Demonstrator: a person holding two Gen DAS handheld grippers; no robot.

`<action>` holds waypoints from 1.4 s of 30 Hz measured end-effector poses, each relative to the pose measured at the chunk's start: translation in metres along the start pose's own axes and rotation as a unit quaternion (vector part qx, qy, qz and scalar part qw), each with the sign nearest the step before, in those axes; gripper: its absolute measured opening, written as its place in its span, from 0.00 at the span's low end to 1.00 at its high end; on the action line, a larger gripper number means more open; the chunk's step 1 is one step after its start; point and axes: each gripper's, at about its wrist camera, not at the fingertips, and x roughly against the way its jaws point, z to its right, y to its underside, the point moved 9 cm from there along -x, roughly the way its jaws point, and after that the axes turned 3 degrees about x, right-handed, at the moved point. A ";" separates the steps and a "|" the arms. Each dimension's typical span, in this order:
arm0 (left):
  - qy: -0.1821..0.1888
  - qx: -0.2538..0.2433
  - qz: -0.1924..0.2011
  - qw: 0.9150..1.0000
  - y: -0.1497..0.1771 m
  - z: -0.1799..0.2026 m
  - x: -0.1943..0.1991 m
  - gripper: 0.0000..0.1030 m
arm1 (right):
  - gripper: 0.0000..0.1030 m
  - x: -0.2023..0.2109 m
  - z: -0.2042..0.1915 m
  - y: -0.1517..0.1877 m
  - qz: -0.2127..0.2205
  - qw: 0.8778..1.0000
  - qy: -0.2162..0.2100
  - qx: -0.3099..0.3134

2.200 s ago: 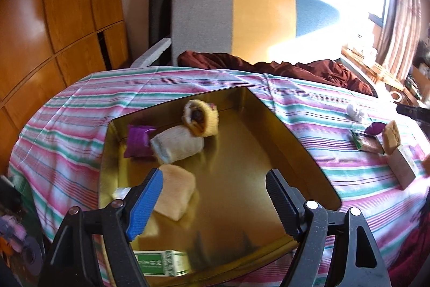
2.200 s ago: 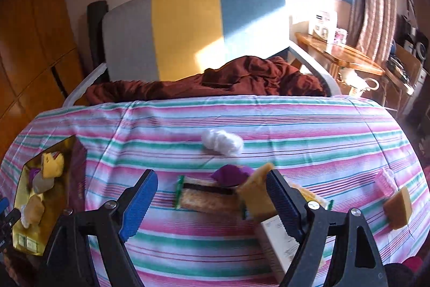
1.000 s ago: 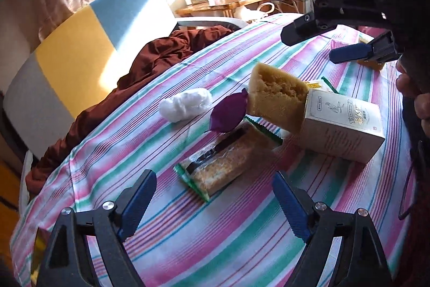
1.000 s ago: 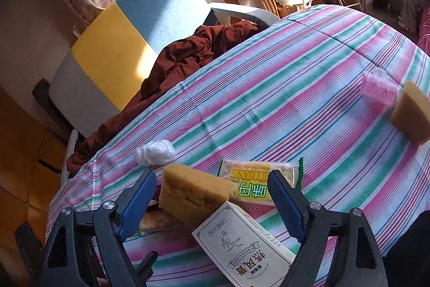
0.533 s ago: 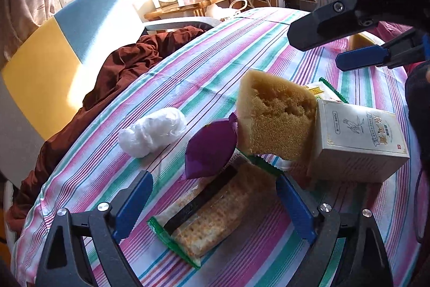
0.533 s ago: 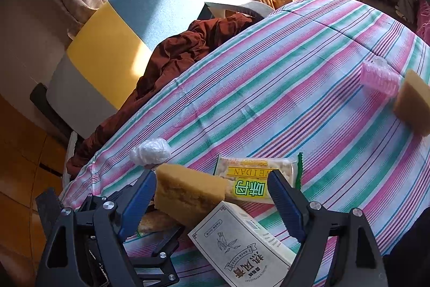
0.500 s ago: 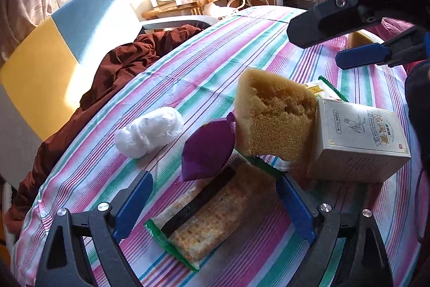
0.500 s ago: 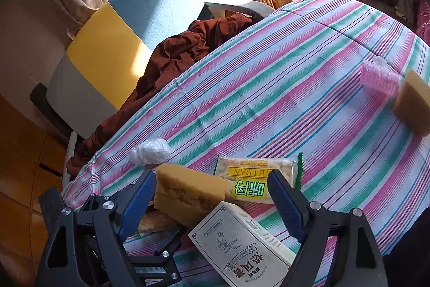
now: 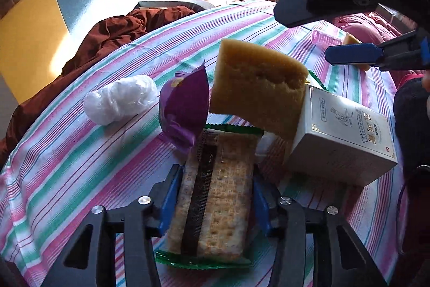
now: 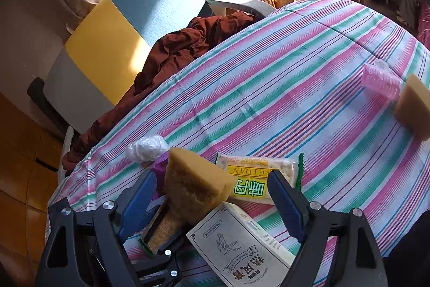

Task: Organize objects
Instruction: 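Grasp the green-edged cracker packet with the left gripper and lift it, then grasp the clear plastic bundle with right while left holds the cracker packet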

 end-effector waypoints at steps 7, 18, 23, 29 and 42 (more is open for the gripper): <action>-0.019 0.057 0.005 0.998 0.028 0.000 0.021 0.44 | 0.84 0.002 0.002 0.000 0.000 1.000 -0.009 -0.011; -0.031 0.141 0.039 0.989 0.084 -0.007 0.062 0.46 | 0.84 0.001 -0.004 0.002 -0.006 1.000 -0.016 -0.006; -0.020 0.158 0.044 0.986 0.081 -0.005 0.060 0.56 | 0.84 -0.003 -0.006 0.004 -0.013 1.000 -0.011 0.003; -0.021 0.142 0.041 0.989 0.074 0.002 0.056 0.69 | 0.84 -0.007 -0.008 0.006 -0.020 1.000 -0.003 0.016; -0.047 0.159 0.070 0.984 0.079 -0.010 0.058 0.44 | 0.84 -0.021 -0.078 0.009 -0.039 0.988 -0.028 0.148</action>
